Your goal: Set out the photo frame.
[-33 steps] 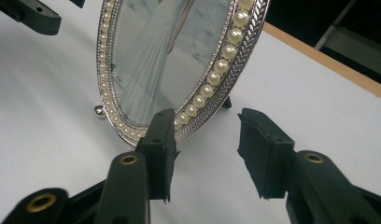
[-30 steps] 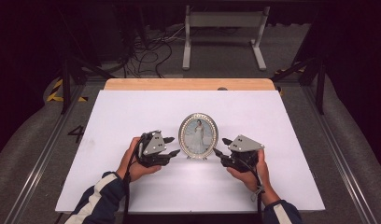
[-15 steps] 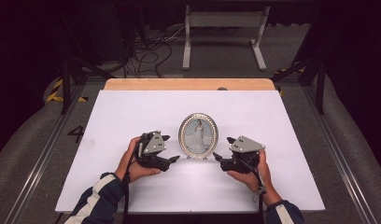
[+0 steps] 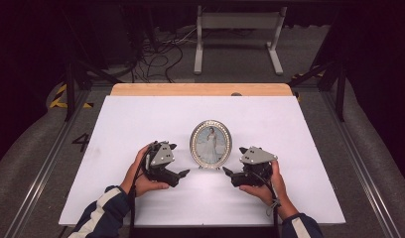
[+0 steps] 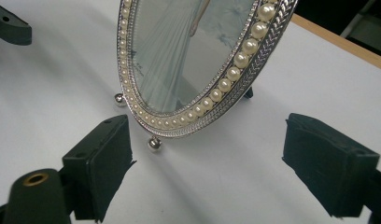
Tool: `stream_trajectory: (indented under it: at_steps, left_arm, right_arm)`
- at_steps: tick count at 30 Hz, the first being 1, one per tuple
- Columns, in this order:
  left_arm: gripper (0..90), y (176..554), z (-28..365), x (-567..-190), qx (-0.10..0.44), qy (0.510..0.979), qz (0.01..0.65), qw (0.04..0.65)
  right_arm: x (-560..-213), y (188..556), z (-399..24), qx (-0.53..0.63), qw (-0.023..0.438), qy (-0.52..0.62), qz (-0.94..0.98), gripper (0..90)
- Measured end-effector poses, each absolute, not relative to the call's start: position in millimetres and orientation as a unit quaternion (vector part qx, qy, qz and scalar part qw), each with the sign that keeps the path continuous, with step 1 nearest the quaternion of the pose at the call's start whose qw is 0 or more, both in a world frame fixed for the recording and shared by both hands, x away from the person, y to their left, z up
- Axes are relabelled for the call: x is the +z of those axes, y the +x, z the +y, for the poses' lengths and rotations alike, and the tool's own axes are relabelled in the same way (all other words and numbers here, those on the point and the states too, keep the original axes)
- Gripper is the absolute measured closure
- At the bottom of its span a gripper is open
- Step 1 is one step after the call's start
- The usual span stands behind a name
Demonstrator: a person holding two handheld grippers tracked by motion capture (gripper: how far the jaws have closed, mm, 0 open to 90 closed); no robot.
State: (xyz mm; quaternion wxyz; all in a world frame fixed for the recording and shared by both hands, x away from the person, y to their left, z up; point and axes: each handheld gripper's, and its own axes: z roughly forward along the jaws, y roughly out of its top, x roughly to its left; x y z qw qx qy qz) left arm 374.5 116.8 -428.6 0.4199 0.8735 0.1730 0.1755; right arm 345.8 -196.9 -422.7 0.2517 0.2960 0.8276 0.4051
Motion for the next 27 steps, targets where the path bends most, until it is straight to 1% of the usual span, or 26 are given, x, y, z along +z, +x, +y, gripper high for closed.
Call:
stream_trajectory:
  at_steps: [2, 5, 8, 12, 15, 21, 27]
  left_arm:
    - [7.4, 374.0, 116.8, -428.7, 0.179, 0.874, 0.174, 0.417]
    - [7.4, 374.2, 117.2, -429.7, 0.179, 0.873, 0.174, 0.42]
    - [7.6, 373.6, 117.2, -431.3, 0.174, 0.874, 0.174, 0.42]
    - [7.6, 370.8, 119.0, -432.6, 0.177, 0.873, 0.172, 0.42]
    - [8.5, 366.1, 123.6, -433.8, 0.193, 0.87, 0.174, 0.418]
    - [9.7, 359.0, 133.2, -433.6, 0.205, 0.867, 0.177, 0.419]
    - [9.8, 353.2, 142.1, -434.5, 0.207, 0.865, 0.183, 0.419]
  right_arm:
    - [-422.8, 344.9, -197.6, 0.421, 0.232, 0.288, 0.828, 15.1]
    - [-424.4, 341.3, -195.8, 0.403, 0.252, 0.282, 0.833, 16.0]
    - [-428.4, 339.5, -197.6, 0.391, 0.259, 0.284, 0.836, 16.3]
    - [-428.8, 337.4, -203.3, 0.387, 0.265, 0.29, 0.834, 16.3]
    - [-427.9, 336.5, -206.6, 0.39, 0.268, 0.294, 0.831, 16.2]
    - [-427.8, 333.9, -217.0, 0.389, 0.27, 0.303, 0.827, 15.9]
    - [-429.2, 331.2, -223.6, 0.384, 0.274, 0.308, 0.826, 16.9]
